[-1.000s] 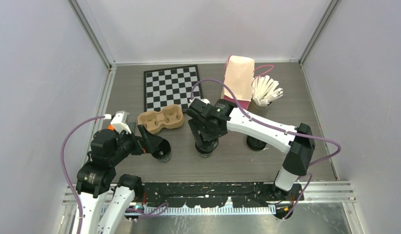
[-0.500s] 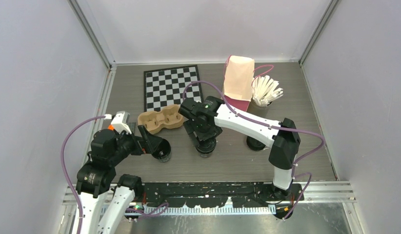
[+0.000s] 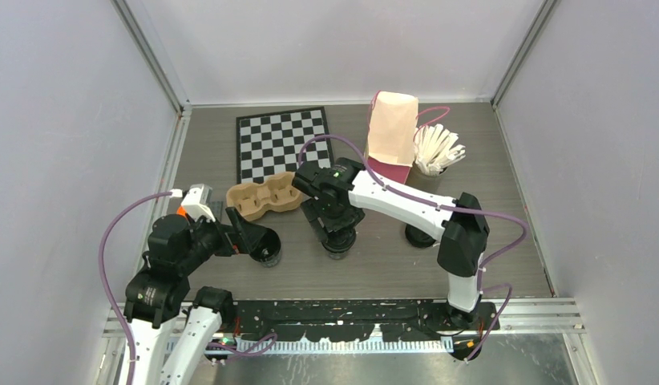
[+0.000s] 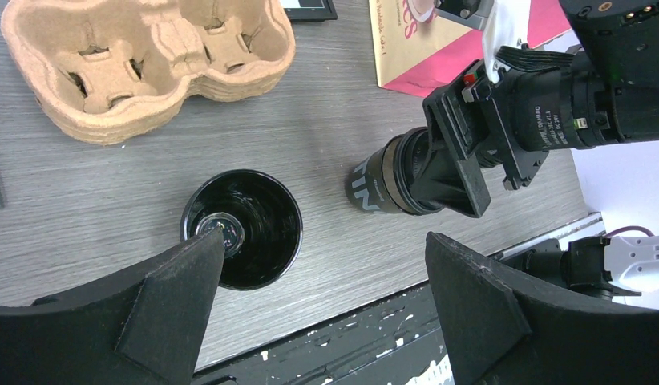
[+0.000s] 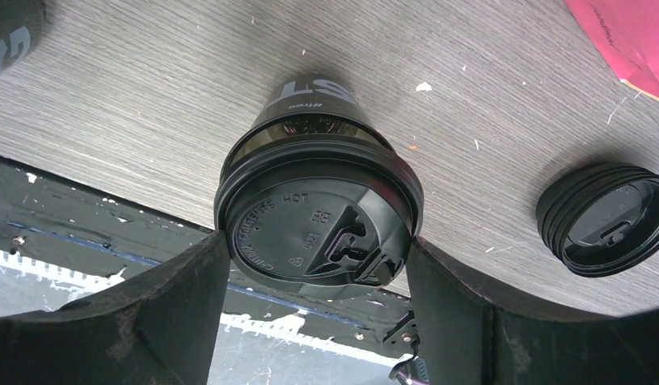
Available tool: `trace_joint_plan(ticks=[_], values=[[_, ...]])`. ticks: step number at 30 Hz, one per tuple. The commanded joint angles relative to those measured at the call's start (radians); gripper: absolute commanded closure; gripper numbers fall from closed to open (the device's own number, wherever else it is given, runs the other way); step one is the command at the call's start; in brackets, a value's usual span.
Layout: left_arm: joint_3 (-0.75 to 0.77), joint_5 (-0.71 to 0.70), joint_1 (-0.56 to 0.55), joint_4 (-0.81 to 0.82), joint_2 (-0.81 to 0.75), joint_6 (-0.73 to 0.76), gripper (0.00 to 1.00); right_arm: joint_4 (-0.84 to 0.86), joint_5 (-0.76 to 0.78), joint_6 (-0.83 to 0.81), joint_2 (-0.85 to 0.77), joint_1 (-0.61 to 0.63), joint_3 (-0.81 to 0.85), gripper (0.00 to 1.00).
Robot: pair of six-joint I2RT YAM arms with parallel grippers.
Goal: Pack the takeout coffee
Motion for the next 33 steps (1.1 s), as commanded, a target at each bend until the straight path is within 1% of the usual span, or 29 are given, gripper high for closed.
trace_joint_plan(ticks=[1, 7, 20, 23, 26, 33], values=[[0.004, -0.005, 0.004, 0.017, 0.000, 0.012, 0.02, -0.002, -0.021, -0.023, 0.014, -0.008, 0.039, 0.24], [0.000, -0.004, 0.004, 0.021, -0.005, 0.012, 0.02, 0.024, -0.011, -0.019, 0.020, -0.012, 0.021, 0.21], [-0.001, -0.008, 0.004, 0.021, -0.010, 0.011, 0.03, 0.039, -0.033, -0.026, 0.032, -0.019, 0.009, 0.18], [-0.002, -0.010, 0.004, 0.021, -0.009, 0.010, 0.03, 0.042, -0.029, -0.025, 0.029, -0.020, 0.003, 0.15], [-0.002, -0.011, 0.003, 0.020, -0.012, 0.010, 0.03, 0.044, -0.030, -0.024, 0.027, -0.021, 0.001, 0.15], [-0.003, -0.013, 0.004, 0.021, -0.013, 0.011, 0.03, 0.026, -0.041, -0.022, 0.007, -0.022, 0.016, 0.19]])
